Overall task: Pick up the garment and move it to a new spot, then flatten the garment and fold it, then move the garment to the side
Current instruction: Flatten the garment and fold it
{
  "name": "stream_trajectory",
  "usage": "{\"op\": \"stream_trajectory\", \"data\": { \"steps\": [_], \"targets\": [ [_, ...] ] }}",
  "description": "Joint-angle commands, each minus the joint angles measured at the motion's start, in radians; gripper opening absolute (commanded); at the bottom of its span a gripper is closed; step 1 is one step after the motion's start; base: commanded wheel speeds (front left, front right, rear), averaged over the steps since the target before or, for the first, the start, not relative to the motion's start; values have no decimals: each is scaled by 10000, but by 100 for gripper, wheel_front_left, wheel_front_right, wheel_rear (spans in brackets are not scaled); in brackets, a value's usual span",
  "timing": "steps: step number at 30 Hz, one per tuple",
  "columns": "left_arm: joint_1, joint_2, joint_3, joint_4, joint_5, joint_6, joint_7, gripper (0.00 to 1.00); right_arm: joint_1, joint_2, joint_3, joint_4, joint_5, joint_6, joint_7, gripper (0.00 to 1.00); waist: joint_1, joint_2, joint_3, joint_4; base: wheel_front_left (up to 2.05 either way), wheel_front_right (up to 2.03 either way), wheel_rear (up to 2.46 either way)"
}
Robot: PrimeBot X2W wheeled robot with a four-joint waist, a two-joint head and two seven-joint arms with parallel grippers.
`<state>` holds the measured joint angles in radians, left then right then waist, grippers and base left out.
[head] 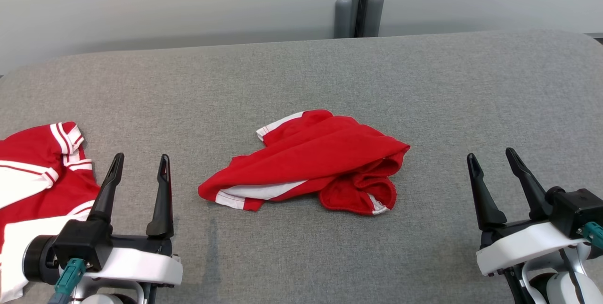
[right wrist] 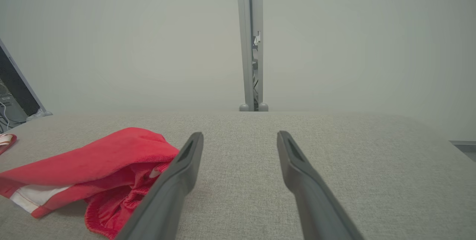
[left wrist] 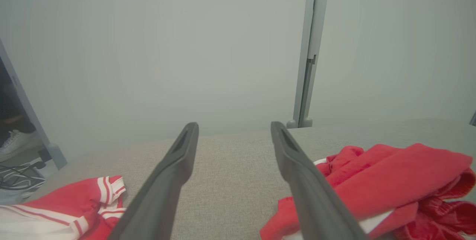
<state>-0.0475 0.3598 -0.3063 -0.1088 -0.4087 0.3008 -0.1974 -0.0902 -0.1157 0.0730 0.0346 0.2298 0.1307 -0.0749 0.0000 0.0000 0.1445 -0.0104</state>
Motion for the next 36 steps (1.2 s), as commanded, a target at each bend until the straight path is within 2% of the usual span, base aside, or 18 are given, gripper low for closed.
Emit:
{"op": "stream_trajectory", "data": {
  "steps": [1,8,12,19,24,25,26,28,33,36],
  "targets": [
    [-28,39,-11,-37,24,51,38,100,90,-36,-29,-84,-15,2,53,100,0,0,21,39,0,0,0],
    [-280,-9,-145,-60,36,-20,114,100,-67,-210,154,-98,-78,2,209,100,0,0,125,283,0,0,0],
    [-395,-111,-248,-51,27,-36,109,100,-347,-628,783,43,-170,2,551,100,0,0,281,540,0,0,0],
    [-660,-370,-458,116,-31,-122,-28,100,-1149,-1409,1957,989,-191,2,966,100,0,0,690,1034,0,0,0],
    [-853,-508,-539,340,-84,-216,-138,100,-1903,-1709,2756,1960,-77,0,914,100,0,0,904,1242,0,0,0],
    [-890,-543,-543,377,-104,-230,-172,100,-2047,-1792,2875,2108,-115,0,886,48,0,0,932,1260,0,0,0],
    [-909,-566,-557,422,-107,-243,-180,100,-2152,-1848,3056,2253,-94,0,855,25,0,0,942,1270,0,0,0],
    [-910,-594,-551,494,-117,-261,-228,100,-2335,-1969,3349,2398,46,0,812,0,0,0,961,1257,0,0,0],
    [-965,-622,-499,653,-163,-273,-329,100,-2668,-2540,4219,2201,488,0,902,0,0,0,983,1074,0,0,0],
    [-1056,-613,-505,723,-164,-307,-359,100,-2753,-3447,5450,1361,1222,0,1429,0,0,0,970,917,0,0,0]
  ]
}}
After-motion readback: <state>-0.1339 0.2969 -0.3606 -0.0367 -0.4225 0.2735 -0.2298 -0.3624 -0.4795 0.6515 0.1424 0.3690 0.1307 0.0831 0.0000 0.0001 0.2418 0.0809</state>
